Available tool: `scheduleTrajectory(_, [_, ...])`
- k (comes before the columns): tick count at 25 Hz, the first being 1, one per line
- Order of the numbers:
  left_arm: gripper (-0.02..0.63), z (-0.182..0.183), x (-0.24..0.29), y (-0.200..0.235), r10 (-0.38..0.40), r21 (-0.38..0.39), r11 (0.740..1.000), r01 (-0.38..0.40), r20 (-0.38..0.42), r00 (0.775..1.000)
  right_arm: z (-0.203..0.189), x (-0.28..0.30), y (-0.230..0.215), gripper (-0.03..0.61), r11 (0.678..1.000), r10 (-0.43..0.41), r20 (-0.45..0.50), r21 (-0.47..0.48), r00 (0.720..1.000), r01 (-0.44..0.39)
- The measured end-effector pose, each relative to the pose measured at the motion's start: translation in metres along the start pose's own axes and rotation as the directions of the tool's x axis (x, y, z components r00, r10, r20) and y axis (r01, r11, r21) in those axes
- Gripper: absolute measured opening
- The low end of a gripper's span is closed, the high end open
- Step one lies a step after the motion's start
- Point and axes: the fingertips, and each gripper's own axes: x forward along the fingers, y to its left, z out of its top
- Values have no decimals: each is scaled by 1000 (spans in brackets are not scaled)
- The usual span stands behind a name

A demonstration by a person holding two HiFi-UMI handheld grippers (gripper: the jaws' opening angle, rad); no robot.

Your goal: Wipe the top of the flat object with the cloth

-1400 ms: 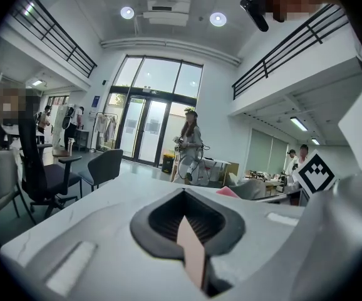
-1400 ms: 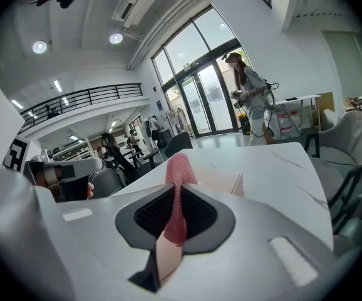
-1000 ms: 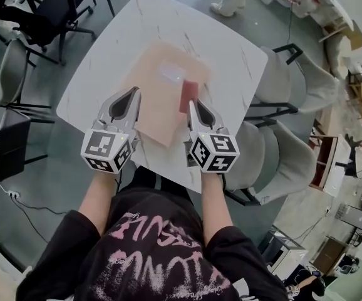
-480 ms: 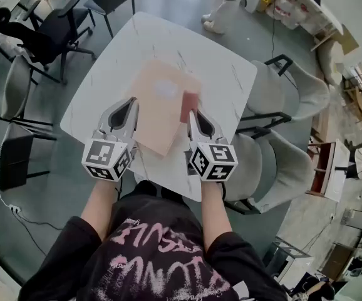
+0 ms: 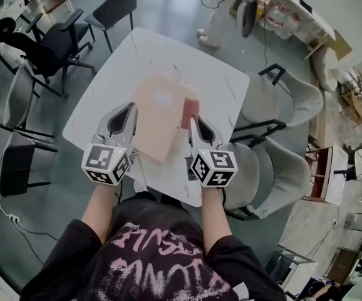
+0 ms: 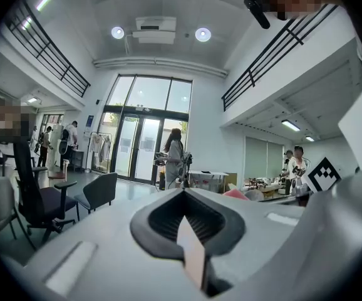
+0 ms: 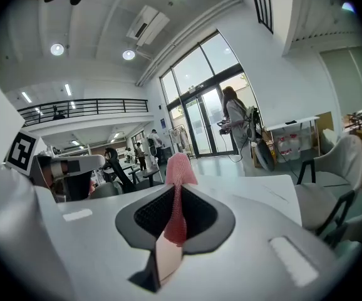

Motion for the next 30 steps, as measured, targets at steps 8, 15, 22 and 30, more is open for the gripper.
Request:
scheduleTrajectory(8, [0, 17, -7, -5, 4, 17, 1000, -5, 35, 999, 14, -13, -1, 52, 1000, -6, 34, -13, 999, 6])
scheduleTrajectory(15, [0, 37, -12, -6, 16, 28, 999, -18, 70, 997, 30, -21, 0, 52, 1000, -4, 58, -31, 998, 6])
scheduleTrajectory(22, [0, 49, -20, -6, 28, 41, 999, -33, 99, 995, 39, -28, 2, 51, 999, -6, 83, -46, 997, 10])
scheduleTrajectory(30, [0, 60, -23, -3, 54, 44, 997, -60, 123, 991, 46, -30, 1, 49, 998, -12, 94, -62, 996, 18])
